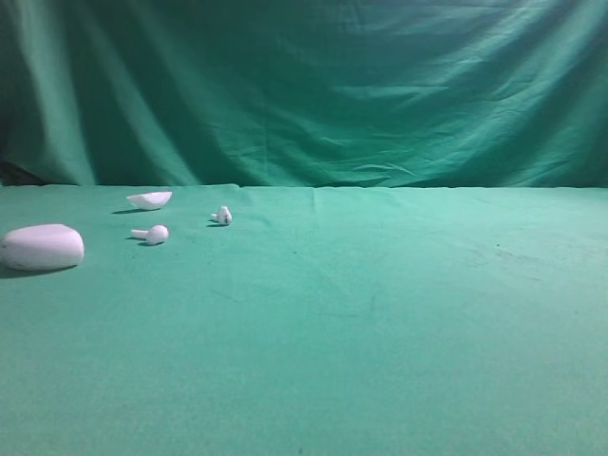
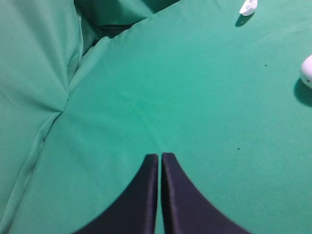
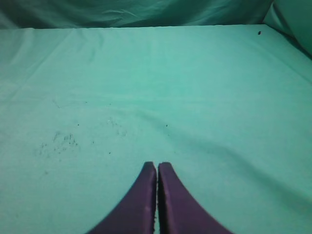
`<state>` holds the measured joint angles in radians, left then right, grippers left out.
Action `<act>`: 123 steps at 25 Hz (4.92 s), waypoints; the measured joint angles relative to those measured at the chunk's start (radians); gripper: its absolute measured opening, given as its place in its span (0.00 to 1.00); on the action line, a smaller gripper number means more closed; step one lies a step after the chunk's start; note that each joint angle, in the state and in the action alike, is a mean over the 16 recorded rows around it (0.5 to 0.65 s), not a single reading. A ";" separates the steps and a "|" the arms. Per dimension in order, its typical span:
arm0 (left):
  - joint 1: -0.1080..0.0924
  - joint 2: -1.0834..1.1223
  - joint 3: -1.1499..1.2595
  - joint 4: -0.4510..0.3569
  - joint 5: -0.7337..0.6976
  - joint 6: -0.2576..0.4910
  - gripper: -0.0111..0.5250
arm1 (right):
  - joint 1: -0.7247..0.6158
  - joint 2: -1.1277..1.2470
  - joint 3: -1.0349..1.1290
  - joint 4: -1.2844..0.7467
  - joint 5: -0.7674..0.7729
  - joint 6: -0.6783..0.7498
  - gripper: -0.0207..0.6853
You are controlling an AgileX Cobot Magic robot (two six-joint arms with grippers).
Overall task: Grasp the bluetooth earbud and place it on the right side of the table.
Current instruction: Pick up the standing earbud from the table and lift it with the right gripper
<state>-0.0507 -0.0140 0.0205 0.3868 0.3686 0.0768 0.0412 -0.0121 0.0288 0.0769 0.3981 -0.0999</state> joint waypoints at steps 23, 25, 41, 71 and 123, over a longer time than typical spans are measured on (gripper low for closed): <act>0.000 0.000 0.000 0.000 0.000 0.000 0.02 | 0.000 0.000 0.000 0.068 -0.177 0.007 0.03; 0.000 0.000 0.000 0.000 0.000 0.000 0.02 | 0.000 0.000 -0.003 0.087 -0.229 0.010 0.03; 0.000 0.000 0.000 0.000 0.000 0.000 0.02 | 0.000 0.372 -0.301 0.182 -0.080 -0.035 0.03; 0.000 0.000 0.000 0.000 0.000 0.000 0.02 | 0.499 1.678 -1.414 -0.019 0.539 -0.081 0.03; 0.000 0.000 0.000 0.000 0.000 0.000 0.02 | 0.607 2.398 -2.309 -0.062 0.740 0.006 0.16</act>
<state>-0.0507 -0.0140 0.0205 0.3868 0.3686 0.0768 0.6485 2.3855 -2.2799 0.0154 1.1381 -0.0936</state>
